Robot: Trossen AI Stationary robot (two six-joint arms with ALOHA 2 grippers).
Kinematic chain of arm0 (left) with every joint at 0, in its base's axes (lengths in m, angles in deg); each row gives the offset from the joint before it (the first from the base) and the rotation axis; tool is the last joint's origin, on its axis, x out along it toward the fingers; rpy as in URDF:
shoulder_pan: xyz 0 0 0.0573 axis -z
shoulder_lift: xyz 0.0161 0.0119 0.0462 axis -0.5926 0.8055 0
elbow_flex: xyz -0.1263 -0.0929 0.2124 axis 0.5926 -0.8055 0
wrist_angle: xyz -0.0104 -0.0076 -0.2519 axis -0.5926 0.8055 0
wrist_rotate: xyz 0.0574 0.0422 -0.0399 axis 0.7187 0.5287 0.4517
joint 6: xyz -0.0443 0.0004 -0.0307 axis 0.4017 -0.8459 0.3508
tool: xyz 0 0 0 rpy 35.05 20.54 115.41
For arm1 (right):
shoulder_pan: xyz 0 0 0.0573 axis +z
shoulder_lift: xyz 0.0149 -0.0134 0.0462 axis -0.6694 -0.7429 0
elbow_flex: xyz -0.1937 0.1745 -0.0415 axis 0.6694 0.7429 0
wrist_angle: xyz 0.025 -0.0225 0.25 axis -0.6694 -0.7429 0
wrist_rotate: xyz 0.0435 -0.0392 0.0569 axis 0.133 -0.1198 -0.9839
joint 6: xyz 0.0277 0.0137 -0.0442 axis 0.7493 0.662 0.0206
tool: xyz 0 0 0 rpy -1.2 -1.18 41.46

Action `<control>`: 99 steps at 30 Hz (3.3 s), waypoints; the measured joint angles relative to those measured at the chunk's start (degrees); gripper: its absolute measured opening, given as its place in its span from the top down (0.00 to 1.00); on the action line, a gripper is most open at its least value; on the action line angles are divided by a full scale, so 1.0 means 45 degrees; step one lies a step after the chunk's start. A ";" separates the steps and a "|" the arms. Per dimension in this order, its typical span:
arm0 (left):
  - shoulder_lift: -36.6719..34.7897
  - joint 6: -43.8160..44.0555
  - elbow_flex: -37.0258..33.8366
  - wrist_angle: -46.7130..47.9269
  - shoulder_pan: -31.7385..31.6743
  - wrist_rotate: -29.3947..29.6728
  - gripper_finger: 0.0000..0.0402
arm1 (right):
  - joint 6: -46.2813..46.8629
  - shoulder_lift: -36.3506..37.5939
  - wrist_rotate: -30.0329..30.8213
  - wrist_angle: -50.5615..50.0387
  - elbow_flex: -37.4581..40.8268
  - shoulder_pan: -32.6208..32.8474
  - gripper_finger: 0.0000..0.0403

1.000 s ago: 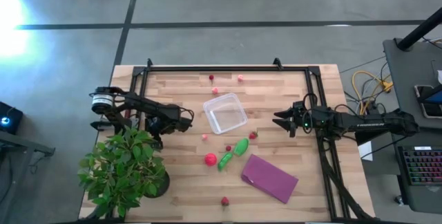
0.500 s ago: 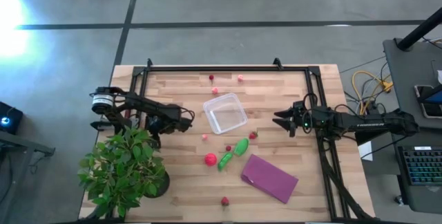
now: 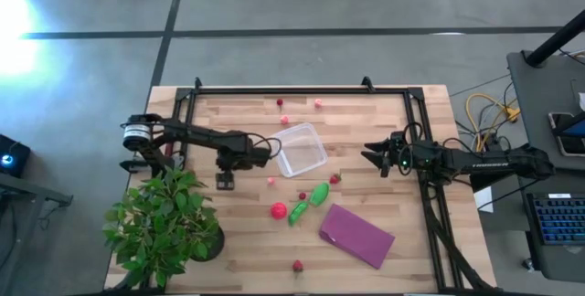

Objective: Pick and placing Produce into tupperware
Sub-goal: Put the brown kiwi into the transparent bin

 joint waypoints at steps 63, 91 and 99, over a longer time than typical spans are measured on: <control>0.0947 0.2554 -0.3982 0.1446 0.0014 -0.1986 0.22 | -0.0083 0.0010 -0.0019 -0.0646 0.0000 0.0000 0.46; 0.0957 0.3506 -0.4331 0.0445 0.0019 -0.1256 0.39 | -0.0087 0.0010 0.0197 -0.0646 0.0000 -0.0004 0.46; 0.0957 0.3790 -0.4252 0.0419 0.0019 -0.1276 0.41 | -0.0097 0.0010 0.0198 -0.0647 0.0000 -0.0004 0.46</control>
